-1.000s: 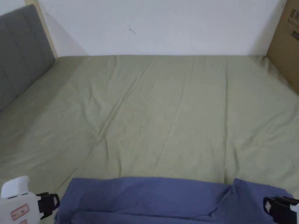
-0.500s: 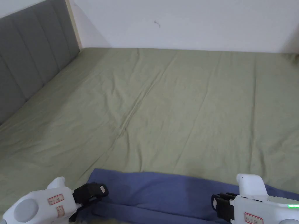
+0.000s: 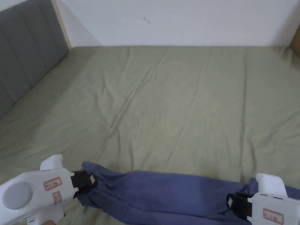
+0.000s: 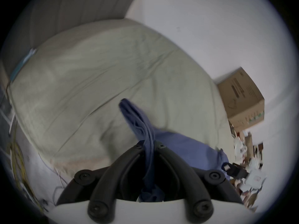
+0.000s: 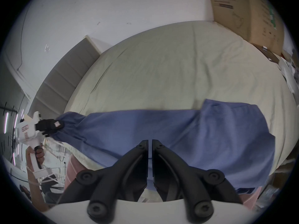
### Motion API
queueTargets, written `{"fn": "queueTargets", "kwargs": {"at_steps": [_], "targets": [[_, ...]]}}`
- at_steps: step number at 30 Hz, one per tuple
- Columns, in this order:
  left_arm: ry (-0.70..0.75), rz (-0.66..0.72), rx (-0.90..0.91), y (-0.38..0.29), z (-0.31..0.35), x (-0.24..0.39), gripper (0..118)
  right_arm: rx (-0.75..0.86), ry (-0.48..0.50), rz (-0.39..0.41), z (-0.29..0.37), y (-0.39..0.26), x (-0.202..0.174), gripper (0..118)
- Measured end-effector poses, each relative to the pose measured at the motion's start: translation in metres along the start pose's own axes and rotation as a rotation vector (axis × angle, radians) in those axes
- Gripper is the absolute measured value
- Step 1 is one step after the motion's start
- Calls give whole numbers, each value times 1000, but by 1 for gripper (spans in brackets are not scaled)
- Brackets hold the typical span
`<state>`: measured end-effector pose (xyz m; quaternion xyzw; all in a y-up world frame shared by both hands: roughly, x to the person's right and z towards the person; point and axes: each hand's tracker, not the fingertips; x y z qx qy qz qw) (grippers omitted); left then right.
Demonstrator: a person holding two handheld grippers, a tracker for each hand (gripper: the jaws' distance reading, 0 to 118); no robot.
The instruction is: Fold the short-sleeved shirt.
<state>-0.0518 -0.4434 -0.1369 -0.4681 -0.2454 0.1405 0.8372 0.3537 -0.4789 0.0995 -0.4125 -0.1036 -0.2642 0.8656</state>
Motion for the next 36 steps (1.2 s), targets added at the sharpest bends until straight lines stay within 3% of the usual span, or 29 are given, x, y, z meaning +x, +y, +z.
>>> {"fn": "queueTargets", "kwargs": {"at_steps": [5, 11, 12, 13, 14, 15, 16, 21, 22, 24, 25, 28, 36], "targets": [[-111, -240, -37, -7, 8, 92, 9, 62, -51, -76, 18, 1, 31, 6], [-238, -463, -205, -62, -46, 178, 11, 110, -135, -118, 41, -4, 50, 6], [-260, -484, -239, -73, -60, 187, 22, 113, -134, -130, 44, -6, 54, 6], [-279, -489, -263, -81, -72, 191, 45, 117, -134, -142, 46, -8, 57, 6], [-314, -480, -287, -91, -87, 194, 88, 116, -134, -153, 48, -11, 59, 6], [-303, -479, -342, -99, -99, 199, 106, 117, -137, -161, 51, -11, 62, 6], [-278, -456, -389, -106, -111, 197, 109, 119, -143, -163, 54, -14, 62, 6], [-284, -309, -346, -90, -107, 171, 85, 123, -176, -157, 62, -21, 64, 6], [-286, -276, -311, -82, -102, 164, 75, 122, -176, -157, 62, -22, 67, 6], [-247, -241, -253, -72, -95, 153, 18, 121, -170, -162, 61, -23, 72, 6], [-201, -237, -234, -69, -94, 145, 1, 120, -166, -167, 60, -24, 72, 6], [-119, -219, -247, -66, -104, 134, 2, 119, -156, -170, 57, -26, 68, 6], [-281, -309, -477, -132, -138, 177, 2, 102, -137, -167, 50, -27, 64, 6]]}}
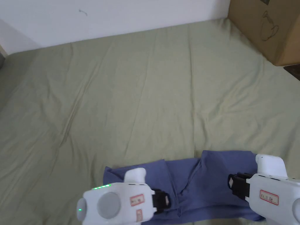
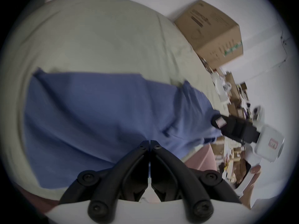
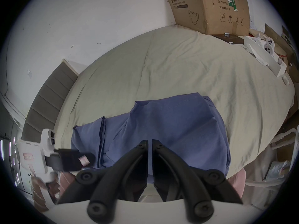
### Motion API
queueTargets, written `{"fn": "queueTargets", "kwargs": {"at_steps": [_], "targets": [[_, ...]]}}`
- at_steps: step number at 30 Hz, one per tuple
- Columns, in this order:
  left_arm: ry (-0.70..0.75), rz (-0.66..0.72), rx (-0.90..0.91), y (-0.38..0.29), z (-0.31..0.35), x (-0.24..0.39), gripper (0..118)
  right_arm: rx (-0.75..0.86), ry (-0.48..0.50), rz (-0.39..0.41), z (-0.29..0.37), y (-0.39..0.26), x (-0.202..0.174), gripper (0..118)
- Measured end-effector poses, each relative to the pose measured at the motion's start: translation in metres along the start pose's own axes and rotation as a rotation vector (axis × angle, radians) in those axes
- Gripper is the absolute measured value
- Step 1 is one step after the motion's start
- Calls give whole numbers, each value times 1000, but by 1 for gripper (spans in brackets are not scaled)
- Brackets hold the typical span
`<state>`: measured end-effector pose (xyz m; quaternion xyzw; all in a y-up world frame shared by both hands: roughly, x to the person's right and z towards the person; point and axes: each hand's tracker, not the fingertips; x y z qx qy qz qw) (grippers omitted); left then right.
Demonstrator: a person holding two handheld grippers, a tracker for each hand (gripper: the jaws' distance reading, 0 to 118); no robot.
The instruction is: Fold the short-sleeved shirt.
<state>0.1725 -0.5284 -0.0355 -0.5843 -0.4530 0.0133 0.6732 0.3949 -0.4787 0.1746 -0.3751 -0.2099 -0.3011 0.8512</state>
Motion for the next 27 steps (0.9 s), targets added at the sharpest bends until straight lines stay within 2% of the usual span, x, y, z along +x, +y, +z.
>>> {"fn": "queueTargets", "kwargs": {"at_steps": [3, 5, 9, 12, 15, 16, 18, 19, 20, 25, 27], "targets": [[-21, -100, -81, -12, -22, 25, 1, -2, -5, 1, 0, -1, 3, 6], [-55, -88, -125, -17, -26, 35, 2, 0, -10, -3, 2, 0, 5, 6], [-50, -111, -55, -17, 1, 35, 2, 17, -13, -7, 9, 3, 8, 6], [-109, -33, 60, -7, 45, 10, 2, 17, -19, 6, 9, 4, 5, 6], [-149, 99, 168, -1, 88, -45, 5, 8, -20, 15, 6, 4, 2, 6], [-155, 141, 192, -2, 98, -62, 12, 4, -16, 15, 4, 4, 1, 6], [-103, 212, 225, -4, 116, -97, 67, -9, -2, 15, -1, 3, -3, 6], [-66, 239, 213, -5, 118, -111, 84, -18, 3, 20, -3, 2, -6, 6], [-66, 247, 204, -5, 118, -125, 87, -24, 3, 28, -4, 1, -9, 6], [-110, 270, 64, -8, 91, -159, 87, -59, 8, 82, -12, 0, -28, 6], [-182, 281, 124, -8, 88, -161, 92, -67, 5, 98, -13, 0, -35, 6]]}}
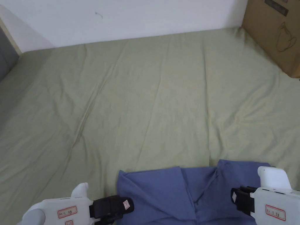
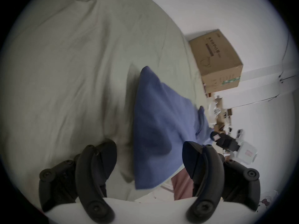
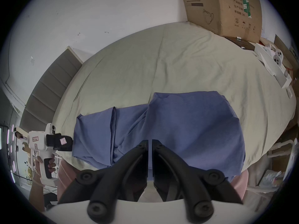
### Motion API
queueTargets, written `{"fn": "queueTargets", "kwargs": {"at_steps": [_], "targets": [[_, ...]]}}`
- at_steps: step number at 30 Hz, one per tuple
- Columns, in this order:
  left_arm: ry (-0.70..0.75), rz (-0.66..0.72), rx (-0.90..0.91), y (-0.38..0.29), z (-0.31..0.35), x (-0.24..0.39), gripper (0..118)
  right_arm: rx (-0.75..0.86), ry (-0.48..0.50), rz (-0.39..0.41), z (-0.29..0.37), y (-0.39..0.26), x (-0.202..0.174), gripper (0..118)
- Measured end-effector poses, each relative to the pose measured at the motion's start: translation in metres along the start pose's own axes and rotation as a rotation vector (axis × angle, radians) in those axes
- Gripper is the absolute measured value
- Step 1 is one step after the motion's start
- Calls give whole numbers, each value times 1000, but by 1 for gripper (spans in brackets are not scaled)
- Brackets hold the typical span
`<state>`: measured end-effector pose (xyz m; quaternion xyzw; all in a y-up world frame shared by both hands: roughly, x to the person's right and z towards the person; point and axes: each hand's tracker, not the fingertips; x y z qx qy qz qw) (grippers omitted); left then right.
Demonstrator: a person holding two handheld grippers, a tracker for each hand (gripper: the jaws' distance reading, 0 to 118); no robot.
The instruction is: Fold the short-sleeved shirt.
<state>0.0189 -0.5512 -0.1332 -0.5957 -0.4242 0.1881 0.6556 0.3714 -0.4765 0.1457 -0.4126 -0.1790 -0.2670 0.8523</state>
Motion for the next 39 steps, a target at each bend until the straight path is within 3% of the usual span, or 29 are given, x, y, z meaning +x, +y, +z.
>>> {"fn": "queueTargets", "kwargs": {"at_steps": [3, 4, 5, 6, 8, 10, 13, 25, 31, 34, 39], "targets": [[-124, 65, 12, 5, -11, -10, 93, -8, 0, 13, -3, 3, -7, 6], [-151, 79, -4, 6, -16, -13, 86, -11, 0, 15, -4, 3, -9, 6], [-170, 96, 3, 6, -19, -13, 43, -15, -1, 17, -6, 4, -12, 6], [-166, 84, -15, 7, -22, -15, 8, -21, -1, 23, -7, 5, -14, 6], [-49, 80, -50, 7, -33, -18, 7, -27, -5, 31, -8, 5, -20, 6], [-165, 116, -53, 9, -22, -14, 7, -36, -3, 49, -9, 6, -24, 6], [-149, 52, -46, 15, -6, -11, 7, -47, -11, 77, -10, 7, -30, 6], [267, 40, 107, 51, 154, -57, 7, -58, 18, 80, -24, 10, -38, 6], [345, -86, 115, 52, 155, 19, 7, -59, 15, 45, -22, 9, -25, 6], [354, -145, 121, 57, 140, 68, 7, -42, 25, -11, -16, 9, -10, 6], [295, -298, 44, 41, 68, 141, 7, -9, 19, -62, -5, 10, 13, 6]]}}
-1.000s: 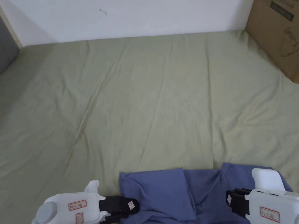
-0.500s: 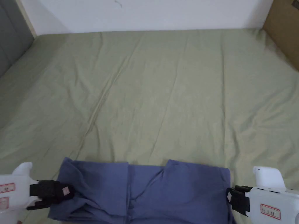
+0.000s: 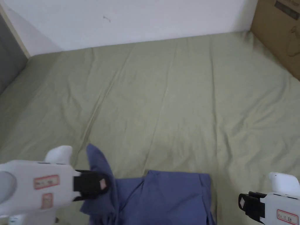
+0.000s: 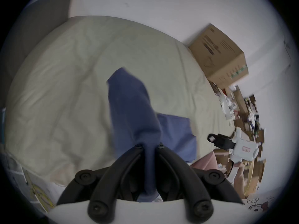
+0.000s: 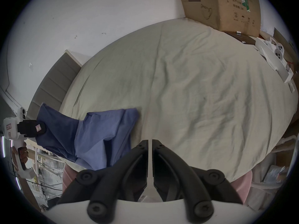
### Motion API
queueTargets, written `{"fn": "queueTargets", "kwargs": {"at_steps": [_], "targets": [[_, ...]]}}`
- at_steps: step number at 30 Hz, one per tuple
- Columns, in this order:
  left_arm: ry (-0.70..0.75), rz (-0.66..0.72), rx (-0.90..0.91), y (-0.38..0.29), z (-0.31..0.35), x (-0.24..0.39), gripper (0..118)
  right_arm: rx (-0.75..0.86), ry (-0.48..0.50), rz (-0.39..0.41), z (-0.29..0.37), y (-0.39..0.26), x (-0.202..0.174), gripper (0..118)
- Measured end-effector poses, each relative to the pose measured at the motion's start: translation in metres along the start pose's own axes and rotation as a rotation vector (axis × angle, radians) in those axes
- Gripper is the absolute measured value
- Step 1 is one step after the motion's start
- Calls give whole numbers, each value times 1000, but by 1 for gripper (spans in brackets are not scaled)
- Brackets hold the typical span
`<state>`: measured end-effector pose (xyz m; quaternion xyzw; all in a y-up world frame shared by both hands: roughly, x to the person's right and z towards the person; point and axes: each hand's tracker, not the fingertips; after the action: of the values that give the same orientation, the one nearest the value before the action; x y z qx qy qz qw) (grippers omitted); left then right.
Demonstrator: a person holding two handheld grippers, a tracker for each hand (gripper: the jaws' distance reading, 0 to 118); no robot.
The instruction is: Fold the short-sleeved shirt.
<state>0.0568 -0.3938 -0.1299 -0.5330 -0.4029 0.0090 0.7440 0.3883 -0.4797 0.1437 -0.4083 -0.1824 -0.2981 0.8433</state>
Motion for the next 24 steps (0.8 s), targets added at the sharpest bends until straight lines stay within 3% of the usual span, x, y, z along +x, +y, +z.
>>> {"fn": "queueTargets", "kwargs": {"at_steps": [5, 6, 7, 9, 10, 11, 12, 16, 17, 18, 19, 20, 22, 24], "targets": [[-91, -113, -155, -16, -88, 63, 11, 6, -12, -34, 8, -2, 21, 6], [-85, -120, -181, -20, -102, 75, 19, 5, -17, -40, 9, -4, 24, 6], [-84, -170, -205, -23, -120, 83, 36, 6, -21, -46, 9, -5, 28, 6], [-124, -219, -260, -30, -141, 94, 43, -2, -36, -60, 8, -8, 34, 6], [-142, -205, -279, -34, -147, 100, 57, -3, -39, -69, 9, -10, 37, 6], [-155, -184, -283, -36, -149, 102, 82, -4, -39, -77, 9, -11, 40, 6], [-187, -139, -267, -34, -146, 98, 91, -7, -40, -85, 10, -13, 42, 6], [-209, -11, -189, -19, -116, 70, 91, -10, -45, -92, 11, -16, 48, 6], [-198, 22, -151, -17, -105, 59, 87, -12, -46, -94, 10, -17, 49, 6], [-188, 47, -106, -17, -95, 46, 75, -12, -47, -97, 9, -17, 50, 6], [-171, 51, -88, -16, -87, 46, 50, -11, -46, -100, 9, -18, 50, 6], [-123, 47, -94, -18, -84, 37, 4, -10, -45, -105, 7, -18, 50, 6], [-29, 63, -154, -23, -93, 22, 0, -11, -39, -118, 4, -18, 50, 6], [-98, 71, -177, -33, -104, 18, 0, -14, -33, -113, 2, -18, 48, 6]]}}
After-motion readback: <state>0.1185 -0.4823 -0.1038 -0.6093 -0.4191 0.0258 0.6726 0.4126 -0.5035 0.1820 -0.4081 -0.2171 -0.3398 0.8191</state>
